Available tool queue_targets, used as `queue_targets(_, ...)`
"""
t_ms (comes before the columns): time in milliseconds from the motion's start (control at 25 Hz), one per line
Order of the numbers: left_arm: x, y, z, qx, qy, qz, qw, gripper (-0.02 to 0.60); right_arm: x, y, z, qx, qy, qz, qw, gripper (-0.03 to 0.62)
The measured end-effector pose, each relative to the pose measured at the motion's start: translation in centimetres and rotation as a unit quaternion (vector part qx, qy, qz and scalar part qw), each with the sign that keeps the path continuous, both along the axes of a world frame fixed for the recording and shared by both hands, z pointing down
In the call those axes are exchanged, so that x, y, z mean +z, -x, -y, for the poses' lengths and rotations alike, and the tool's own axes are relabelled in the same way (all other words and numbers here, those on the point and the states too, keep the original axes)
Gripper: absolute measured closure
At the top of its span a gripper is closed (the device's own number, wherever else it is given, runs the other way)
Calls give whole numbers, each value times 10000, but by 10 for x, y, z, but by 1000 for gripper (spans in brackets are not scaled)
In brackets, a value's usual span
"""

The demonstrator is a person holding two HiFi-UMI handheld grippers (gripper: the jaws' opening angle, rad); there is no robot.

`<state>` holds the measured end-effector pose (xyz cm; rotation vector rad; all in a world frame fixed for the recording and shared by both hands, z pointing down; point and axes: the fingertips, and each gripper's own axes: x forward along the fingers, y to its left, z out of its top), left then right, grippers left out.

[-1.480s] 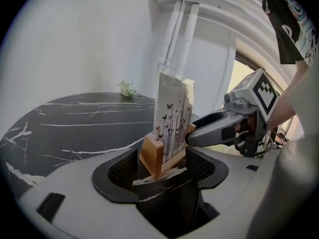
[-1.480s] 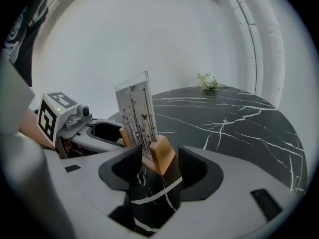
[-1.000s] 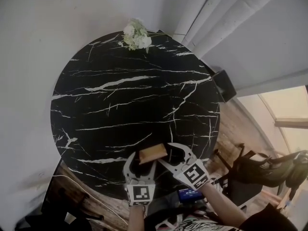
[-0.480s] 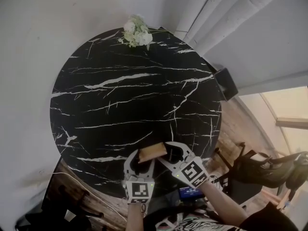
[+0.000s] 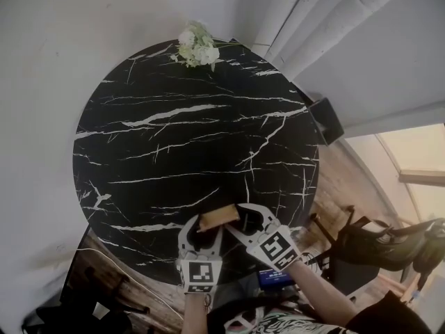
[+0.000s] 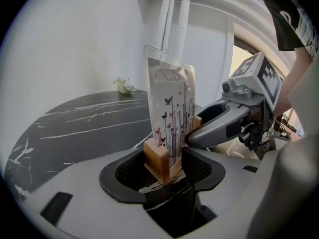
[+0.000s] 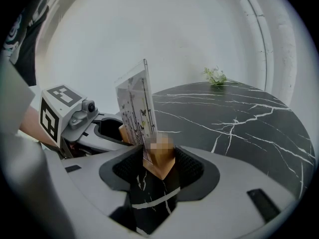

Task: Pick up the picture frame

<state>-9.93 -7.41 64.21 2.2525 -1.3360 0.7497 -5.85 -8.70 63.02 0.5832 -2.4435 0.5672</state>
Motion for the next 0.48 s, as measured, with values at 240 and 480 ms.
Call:
queue_targets(240, -7, -3, 0, -6, -2, -48, 10000, 337, -7, -3, -1, 43, -46, 69, 10000, 401)
queue_targets(480, -14, -8, -1, -22, 1, -114, 9999, 337, -14, -8, -2, 121, -147, 69, 9998, 401)
